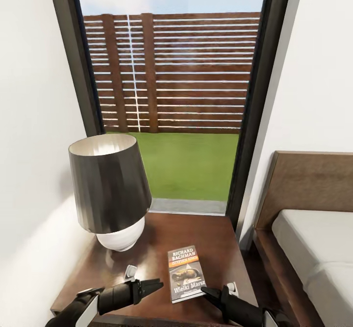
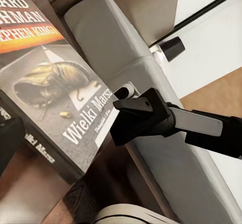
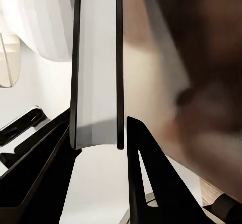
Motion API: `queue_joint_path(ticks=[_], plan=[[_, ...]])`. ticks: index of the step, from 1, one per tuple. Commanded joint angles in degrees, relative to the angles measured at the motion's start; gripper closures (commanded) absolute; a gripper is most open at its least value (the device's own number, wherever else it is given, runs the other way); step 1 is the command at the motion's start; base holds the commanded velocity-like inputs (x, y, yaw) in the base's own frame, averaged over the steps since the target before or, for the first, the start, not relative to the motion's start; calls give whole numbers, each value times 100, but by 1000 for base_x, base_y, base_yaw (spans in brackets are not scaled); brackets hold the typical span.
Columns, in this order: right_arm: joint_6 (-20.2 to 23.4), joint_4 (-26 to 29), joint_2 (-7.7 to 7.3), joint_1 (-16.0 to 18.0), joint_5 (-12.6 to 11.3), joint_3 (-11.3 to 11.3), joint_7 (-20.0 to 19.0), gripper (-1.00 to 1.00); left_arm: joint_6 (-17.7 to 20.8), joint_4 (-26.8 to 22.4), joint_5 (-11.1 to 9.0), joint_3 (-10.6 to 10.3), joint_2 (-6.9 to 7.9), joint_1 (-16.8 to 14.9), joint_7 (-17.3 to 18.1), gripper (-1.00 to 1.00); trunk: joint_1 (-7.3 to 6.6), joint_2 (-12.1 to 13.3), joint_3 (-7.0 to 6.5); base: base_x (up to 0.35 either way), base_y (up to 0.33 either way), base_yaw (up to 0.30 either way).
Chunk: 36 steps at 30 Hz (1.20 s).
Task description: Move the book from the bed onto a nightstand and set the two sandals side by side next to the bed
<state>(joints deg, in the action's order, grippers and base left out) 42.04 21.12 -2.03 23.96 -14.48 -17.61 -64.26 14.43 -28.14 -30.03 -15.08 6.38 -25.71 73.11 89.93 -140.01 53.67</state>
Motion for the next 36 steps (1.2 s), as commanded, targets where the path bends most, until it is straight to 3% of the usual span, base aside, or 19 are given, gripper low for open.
queue_joint_path(ticks=[1, 27, 36], plan=[[32, -2, 3, 3, -11, -14, -8, 100, 60, -1, -55, -39, 8, -4, 5, -100, -1, -2, 6, 0, 0, 0], [32, -2, 1, 2, -11, -14, -8, 100, 65, 2, -55, -39, 13, -4, 1, -100, -1, -2, 6, 58, 0, 0], [32, -2, 1, 1, -11, -14, -8, 100, 69, 2, -55, -39, 13, -4, 1, -100, 177, -325, 171, 0, 0, 0]])
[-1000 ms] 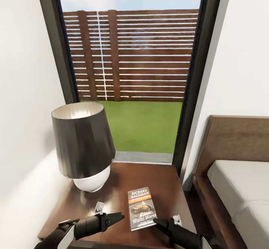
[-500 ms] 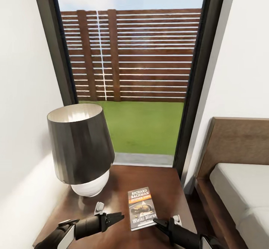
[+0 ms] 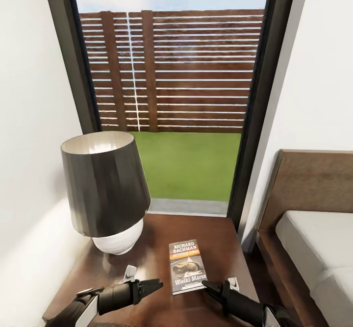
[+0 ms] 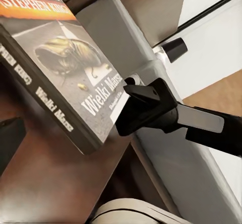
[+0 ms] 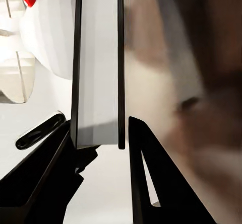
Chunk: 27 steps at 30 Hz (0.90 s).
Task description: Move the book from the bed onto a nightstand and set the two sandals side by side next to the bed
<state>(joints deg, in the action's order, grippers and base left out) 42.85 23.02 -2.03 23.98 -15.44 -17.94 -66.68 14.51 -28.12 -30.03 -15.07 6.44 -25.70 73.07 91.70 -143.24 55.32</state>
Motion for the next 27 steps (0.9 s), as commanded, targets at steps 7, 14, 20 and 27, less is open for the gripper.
queue_joint_path(ticks=[7, 14, 20, 27], plan=[[-49, -192, 0, 0, 85, 18, 234, 100, 60, -1, -56, -40, 7, -5, 6, -100, 0, -1, 7, 0, 0, 0], [-49, -192, 0, 1, 85, 18, 234, 100, 60, -1, -56, -40, 7, -5, 6, -100, 0, -1, 7, 0, 0, 0], [-49, -192, 0, 1, 85, 18, 234, 100, 60, -1, -56, -40, 7, -5, 9, -100, 0, -1, 7, 0, 0, 0], [-49, -192, 0, 1, 85, 18, 234, 100, 63, -1, -56, -40, 10, -5, 14, -100, 0, -1, 7, 0, 0, 0]])
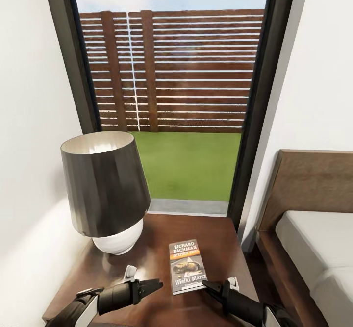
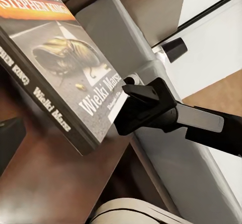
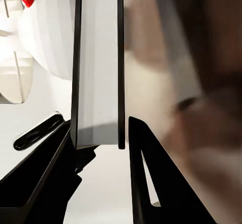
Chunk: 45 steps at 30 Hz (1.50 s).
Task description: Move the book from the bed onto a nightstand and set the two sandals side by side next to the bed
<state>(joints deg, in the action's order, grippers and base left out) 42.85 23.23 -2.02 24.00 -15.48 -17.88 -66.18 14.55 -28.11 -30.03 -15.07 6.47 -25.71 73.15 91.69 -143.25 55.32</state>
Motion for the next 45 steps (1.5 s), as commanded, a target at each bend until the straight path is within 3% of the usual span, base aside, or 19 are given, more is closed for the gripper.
queue_joint_path(ticks=[1, 13, 25, 45], plan=[[-48, -214, 0, -1, 89, 13, 185, 100, 61, -1, -55, -40, 6, -5, 6, -100, -2, 1, -16, 0, 0, 0], [-48, -214, 0, -2, 89, 13, 185, 100, 66, -1, -55, -40, 5, -5, 6, -100, -46, 81, -52, 0, 0, 0], [-48, -214, 0, -1, 89, 13, 185, 100, 66, -1, -55, -40, 4, -5, 6, -100, -310, 562, -267, 0, 0, 0], [-47, -138, 2, -1, 133, 21, 191, 100, 57, -1, -55, -40, 4, -5, 6, -100, -310, 562, -267, 0, 0, 0]])
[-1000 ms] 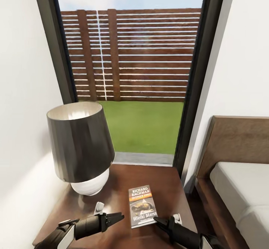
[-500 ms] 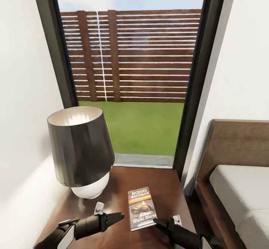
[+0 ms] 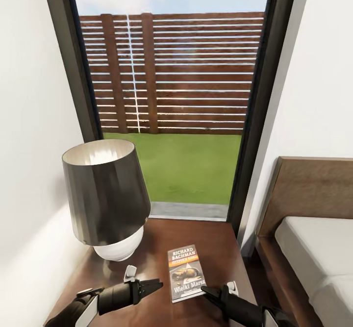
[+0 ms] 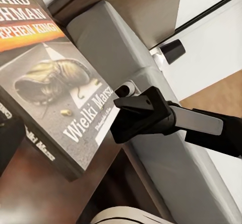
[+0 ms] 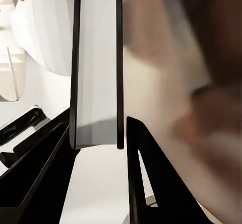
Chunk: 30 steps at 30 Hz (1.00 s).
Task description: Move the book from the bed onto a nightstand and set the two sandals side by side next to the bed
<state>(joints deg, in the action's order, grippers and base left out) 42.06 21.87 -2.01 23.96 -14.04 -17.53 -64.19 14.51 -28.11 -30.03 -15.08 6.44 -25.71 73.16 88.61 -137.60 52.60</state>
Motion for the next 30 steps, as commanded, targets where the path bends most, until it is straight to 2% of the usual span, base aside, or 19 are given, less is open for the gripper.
queue_joint_path(ticks=[1, 7, 12, 30], plan=[[34, -1, 2, 2, -12, -14, -7, 100, 60, -1, -55, -39, 7, -4, 6, -100, -1, -2, 6, 0, 0, 0], [48, 9, -1, 1, -7, -14, 127, 100, 60, -1, -55, -39, 8, -4, 6, -100, -1, -2, 6, 0, 0, 0], [68, 10, -4, 3, -40, -13, 684, 100, 60, -1, -55, -39, 7, -4, 6, -100, -1, -2, 6, 0, 0, 0], [85, 2, -10, 3, -49, -13, 742, 100, 60, -1, -55, -39, 7, -4, 6, -100, -1, -2, 6, 0, 0, 0]])
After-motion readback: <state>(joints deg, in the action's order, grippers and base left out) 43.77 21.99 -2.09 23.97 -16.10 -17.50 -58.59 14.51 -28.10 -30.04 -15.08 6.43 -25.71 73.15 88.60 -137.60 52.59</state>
